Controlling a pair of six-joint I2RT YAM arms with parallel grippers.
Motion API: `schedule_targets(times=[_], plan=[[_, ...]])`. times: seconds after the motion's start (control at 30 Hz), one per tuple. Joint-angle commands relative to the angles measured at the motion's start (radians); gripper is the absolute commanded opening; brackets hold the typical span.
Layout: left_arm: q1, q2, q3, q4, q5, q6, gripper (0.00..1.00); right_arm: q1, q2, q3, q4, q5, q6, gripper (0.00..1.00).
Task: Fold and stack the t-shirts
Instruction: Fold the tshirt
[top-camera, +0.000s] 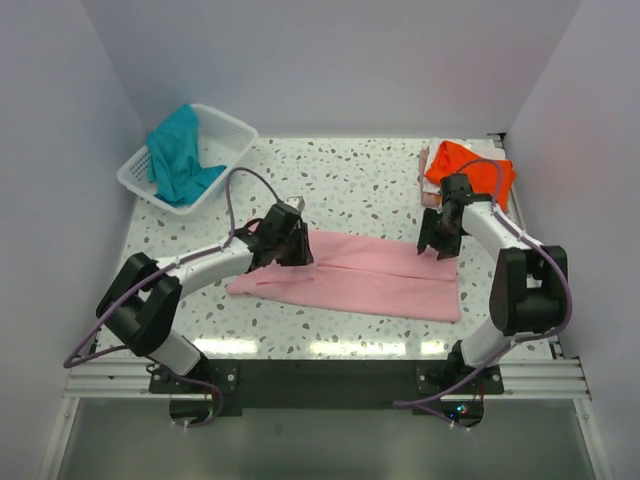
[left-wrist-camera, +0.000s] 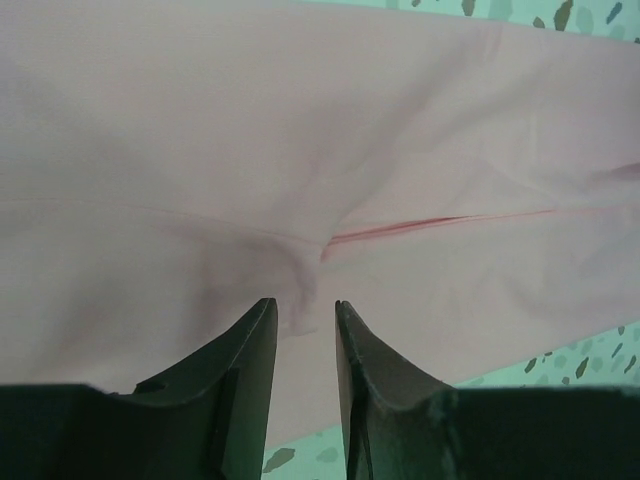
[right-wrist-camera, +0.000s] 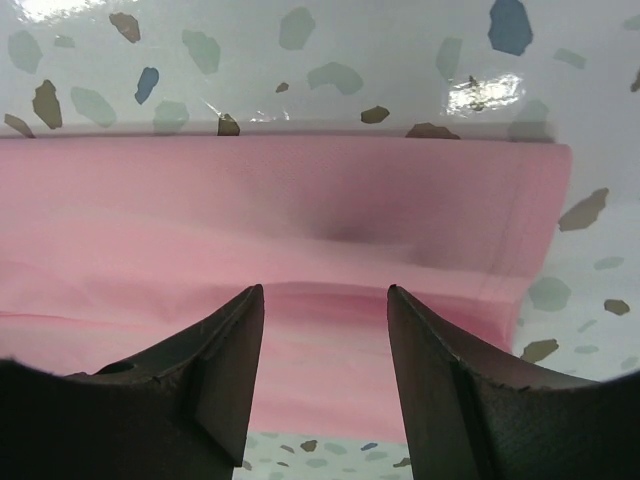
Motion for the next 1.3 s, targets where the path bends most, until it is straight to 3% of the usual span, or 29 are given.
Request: schedule_targets(times=[0.0, 0.33, 0.5, 0.7, 1.0, 1.13, 1.27], plan=[[0.039, -0.027, -0.028, -0.047, -0.055, -0.041, 0.34, 0.018, 0.061, 0.033, 0.020, -0.060, -0.015, 0.56], [0.153, 0.029, -0.120, -0.016, -0.085, 0.040, 0.33, 0.048, 0.177, -0.010, 0.015, -0.131, -0.015, 0.56], [0.182, 0.169, -0.050, 0.002, -0.088, 0.128, 0.33, 0.059, 0.185, -0.037, -0.026, -0.114, -0.012, 0.56], [0.184, 0.386, 0.156, -0.001, -0.047, 0.201, 0.33, 0.073, 0.153, -0.083, -0.065, -0.091, 0.003, 0.55], [0.187, 0.722, 0.674, -0.139, -0.028, 0.315, 0.34, 0.148, 0.113, -0.119, -0.114, -0.091, 0.039, 0.55], [0.195, 0.803, 0.880, -0.203, -0.041, 0.361, 0.36, 0.196, 0.088, -0.113, -0.140, -0.079, 0.049, 0.55], [0.221, 0.823, 0.967, -0.240, -0.047, 0.372, 0.37, 0.222, 0.056, -0.099, -0.167, -0.073, 0.053, 0.55]])
